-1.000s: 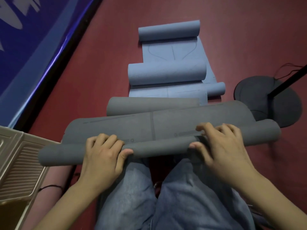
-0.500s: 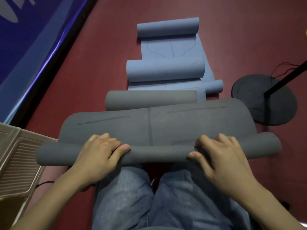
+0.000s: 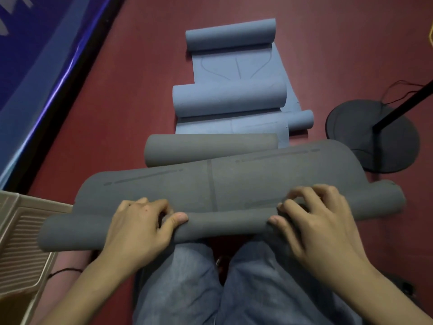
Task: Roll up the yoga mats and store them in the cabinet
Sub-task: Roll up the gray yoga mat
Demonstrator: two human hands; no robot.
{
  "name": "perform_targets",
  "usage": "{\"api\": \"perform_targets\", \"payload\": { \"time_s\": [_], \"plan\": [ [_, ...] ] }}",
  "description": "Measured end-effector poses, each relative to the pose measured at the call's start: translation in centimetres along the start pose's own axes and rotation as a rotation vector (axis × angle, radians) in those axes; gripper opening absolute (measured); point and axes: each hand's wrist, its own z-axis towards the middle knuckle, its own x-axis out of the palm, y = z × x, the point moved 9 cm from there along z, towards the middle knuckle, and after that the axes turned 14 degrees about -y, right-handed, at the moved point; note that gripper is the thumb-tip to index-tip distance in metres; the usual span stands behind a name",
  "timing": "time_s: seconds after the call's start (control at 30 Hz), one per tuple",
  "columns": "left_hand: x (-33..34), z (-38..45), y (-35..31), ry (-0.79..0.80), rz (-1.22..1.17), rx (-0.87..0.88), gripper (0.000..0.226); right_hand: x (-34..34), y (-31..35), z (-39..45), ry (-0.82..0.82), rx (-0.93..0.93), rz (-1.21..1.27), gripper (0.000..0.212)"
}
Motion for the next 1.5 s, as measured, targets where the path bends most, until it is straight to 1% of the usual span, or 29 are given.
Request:
{"api": "perform_targets", "payload": {
  "time_s": [0.07, 0.17, 0.3, 0.33, 0.43, 0.5, 0.57, 0.63, 0.7, 0.8, 0.9, 1.03, 1.13, 1.2, 1.27, 1.33, 1.43, 1.5],
  "plan": [
    [-0.2, 0.3, 0.2, -0.010, -0.005, -0.060, 0.041, -0.1, -0.1, -0.1, 0.053, -0.022, 0.001, 0.040],
    [0.3, 0.5, 0.0, 0.022, 0.030, -0.061, 0.042, 0.0, -0.3, -0.3, 0.113, -0.063, -0.064, 0.053],
    [-0.1, -0.1, -0.6, -0.053, 0.003, -0.088, 0.029, 0.5, 0.0, 0.0, 0.117, -0.086, -0.084, 0.044],
    [-0.2, -0.2, -1.1, -0.074, -0.006, -0.077, 0.026, 0.7, 0.2, 0.1, 0.120, -0.098, -0.087, 0.042],
    [-0.6, -0.4, -2.9, -0.112, 0.062, 0.041, 0.023, 1.2, 0.3, 0.5, 0.130, -0.113, -0.106, 0.041],
    [-1.4, -0.5, -3.5, -0.125, 0.093, 0.091, 0.026, 1.7, 0.1, 1.2, 0.155, -0.134, -0.107, 0.043],
    [-2.0, -1.0, -3.8, -0.125, 0.098, 0.114, 0.034, 2.2, -0.4, 2.0, 0.207, -0.121, -0.063, 0.051],
    [-1.6, -1.4, -4.2, -0.098, 0.146, 0.111, 0.044, 2.4, -1.7, 3.2, 0.250, -0.002, 0.024, 0.056],
    [-0.2, -2.1, -4.5, -0.033, 0.203, 0.088, 0.053, 2.4, -2.3, 4.3, 0.246, 0.095, 0.086, 0.050],
    [1.3, -2.5, -4.5, 0.011, 0.261, 0.094, 0.064, 2.6, -1.7, 5.3, 0.307, 0.104, 0.057, 0.040],
    [1.5, -1.4, -4.3, -0.016, 0.277, 0.101, 0.058, 2.2, -1.4, 5.6, 0.345, 0.107, 0.070, 0.035],
    [2.1, 1.2, -4.1, 0.011, 0.292, 0.096, 0.044, 2.4, -1.7, 5.9, 0.272, 0.084, 0.023, 0.037],
    [2.9, 3.0, -3.6, 0.064, 0.307, 0.118, 0.050, 3.2, -1.8, 6.8, 0.244, 0.124, 0.043, 0.039],
    [2.9, 3.4, -3.3, 0.108, 0.319, 0.119, 0.054, 3.7, -1.6, 6.6, 0.291, 0.122, 0.022, 0.041],
    [1.9, 2.6, -3.4, 0.146, 0.312, 0.101, 0.051, 3.0, -0.8, 5.6, 0.326, 0.072, 0.007, 0.050],
    [0.6, 0.9, -4.1, 0.151, 0.292, 0.089, 0.044, 1.2, 0.0, 3.5, 0.354, 0.046, 0.037, 0.056],
    [-0.4, -2.5, -5.4, 0.151, 0.259, 0.092, 0.042, -1.5, 1.5, -0.1, 0.364, 0.015, 0.023, 0.055],
    [-0.3, -4.1, -5.5, 0.180, 0.263, 0.088, 0.042, -2.2, 2.6, -1.8, 0.342, -0.041, -0.062, 0.055]
  ]
}}
